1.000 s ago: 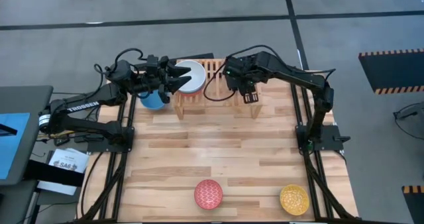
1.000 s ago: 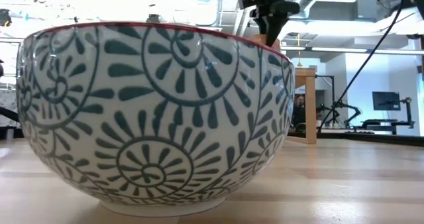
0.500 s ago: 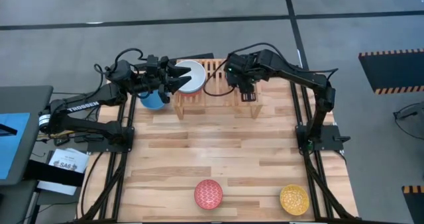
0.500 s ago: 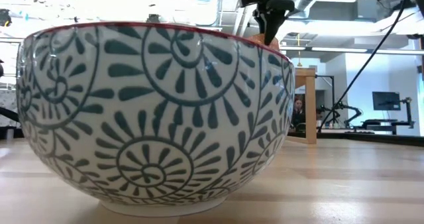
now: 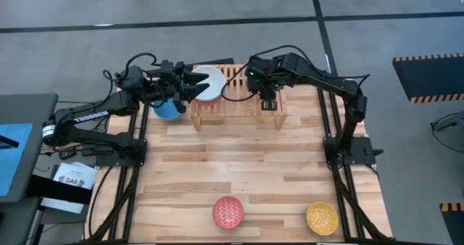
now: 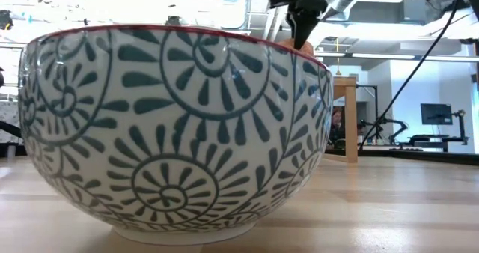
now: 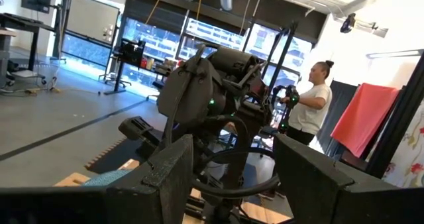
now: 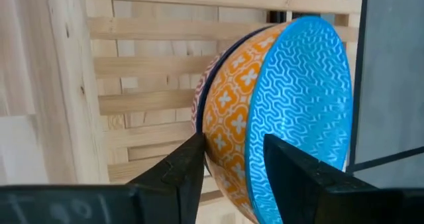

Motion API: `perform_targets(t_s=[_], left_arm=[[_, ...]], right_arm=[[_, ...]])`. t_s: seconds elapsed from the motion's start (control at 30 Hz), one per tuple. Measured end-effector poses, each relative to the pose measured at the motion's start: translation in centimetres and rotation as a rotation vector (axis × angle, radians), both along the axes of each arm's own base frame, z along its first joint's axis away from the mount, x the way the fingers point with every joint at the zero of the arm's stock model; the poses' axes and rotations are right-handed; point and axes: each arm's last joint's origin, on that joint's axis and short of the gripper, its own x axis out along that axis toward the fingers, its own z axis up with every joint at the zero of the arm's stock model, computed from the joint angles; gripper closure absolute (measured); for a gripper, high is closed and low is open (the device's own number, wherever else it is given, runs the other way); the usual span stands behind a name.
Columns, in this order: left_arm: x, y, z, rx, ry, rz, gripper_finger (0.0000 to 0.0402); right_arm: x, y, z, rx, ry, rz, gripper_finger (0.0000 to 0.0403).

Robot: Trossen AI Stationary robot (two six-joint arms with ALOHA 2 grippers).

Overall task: Place and stack bowls onto a shelf
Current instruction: Stack the small light blue bowl on top of the small blue bowl on the shelf

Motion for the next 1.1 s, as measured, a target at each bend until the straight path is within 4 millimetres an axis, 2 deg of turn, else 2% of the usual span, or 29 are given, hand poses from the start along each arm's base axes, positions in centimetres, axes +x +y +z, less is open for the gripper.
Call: perform_targets(t_s=[0.17,0.47,0.67,0.97,1.1], left_arm=[[0.0,0.0,0.0,0.000,0.000,0.000,0.0207],[0.0,0.0,0.0,0.000,0.000,0.000,0.0207],[0.0,0.0,0.0,0.000,0.000,0.000,0.0207],[0.0,0.0,0.0,0.012,0.004,0.005,0.0207],[0.0,0.0,0.0,0.013,0.004,0.004,0.0207]], right_arm=[[0.0,0.0,0.0,0.002,0.001,-0.004,0.0214],[0.0,0.0,0.0,-0.008,0.005,0.001,0.0139],[-0.2,0.0,0.2,-0.010,0.011,0.012,0.0133],[-2.1,0.5,4.3,-0.055,-0.135,0.012,0.0134],[-3.6,1.2,5.9,0.108,-0.305,-0.091,0.0163]])
